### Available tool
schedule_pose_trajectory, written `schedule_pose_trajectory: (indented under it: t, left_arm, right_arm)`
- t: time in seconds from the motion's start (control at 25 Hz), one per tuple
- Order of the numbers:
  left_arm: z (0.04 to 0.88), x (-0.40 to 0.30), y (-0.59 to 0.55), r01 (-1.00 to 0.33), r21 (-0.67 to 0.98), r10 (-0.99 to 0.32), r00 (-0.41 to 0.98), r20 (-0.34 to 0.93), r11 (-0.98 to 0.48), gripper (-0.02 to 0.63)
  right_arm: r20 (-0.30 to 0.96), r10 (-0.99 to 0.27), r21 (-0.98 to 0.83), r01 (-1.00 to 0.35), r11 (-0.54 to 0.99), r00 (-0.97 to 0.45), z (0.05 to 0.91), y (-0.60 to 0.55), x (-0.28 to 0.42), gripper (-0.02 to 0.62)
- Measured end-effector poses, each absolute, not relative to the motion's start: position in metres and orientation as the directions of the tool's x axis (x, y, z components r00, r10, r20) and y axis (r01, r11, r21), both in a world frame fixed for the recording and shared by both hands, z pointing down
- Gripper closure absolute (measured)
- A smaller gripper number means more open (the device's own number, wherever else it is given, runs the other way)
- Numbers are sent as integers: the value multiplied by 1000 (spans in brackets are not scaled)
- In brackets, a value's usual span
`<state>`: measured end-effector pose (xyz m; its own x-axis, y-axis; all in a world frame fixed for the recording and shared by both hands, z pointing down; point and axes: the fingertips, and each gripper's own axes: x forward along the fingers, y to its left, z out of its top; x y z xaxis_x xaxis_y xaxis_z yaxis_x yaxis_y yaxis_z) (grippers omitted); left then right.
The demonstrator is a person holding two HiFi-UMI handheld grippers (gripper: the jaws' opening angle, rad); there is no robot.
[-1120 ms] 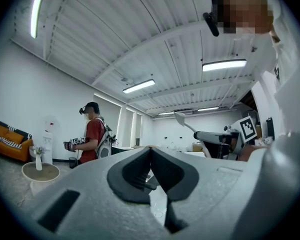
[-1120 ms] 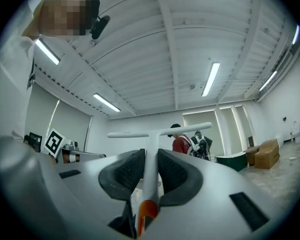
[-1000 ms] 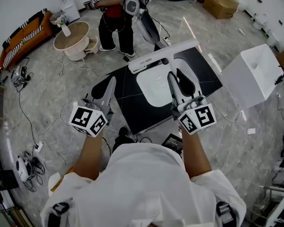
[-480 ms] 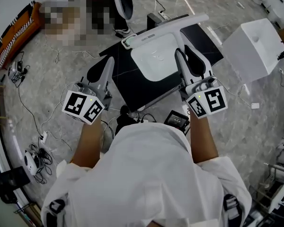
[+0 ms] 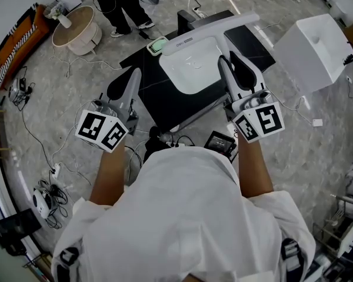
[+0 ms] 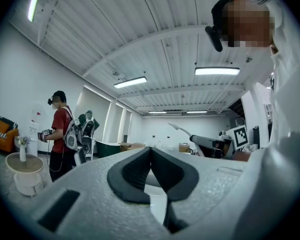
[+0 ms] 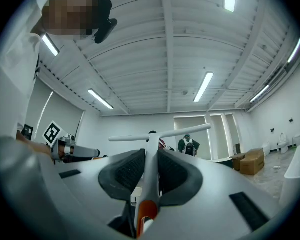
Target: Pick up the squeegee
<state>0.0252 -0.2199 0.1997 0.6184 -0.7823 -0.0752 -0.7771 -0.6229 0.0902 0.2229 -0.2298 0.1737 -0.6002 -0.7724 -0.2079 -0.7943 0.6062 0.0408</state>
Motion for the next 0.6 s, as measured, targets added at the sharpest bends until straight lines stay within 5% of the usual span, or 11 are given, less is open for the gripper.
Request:
schedule_pose_trajectory:
  t: [0.6]
  left_arm:
    - [204, 23, -214, -757, 121, -766, 638, -74, -642, 591]
  right_arm:
    - [-216, -772, 24, -793, 608, -598, 172, -225, 221, 508]
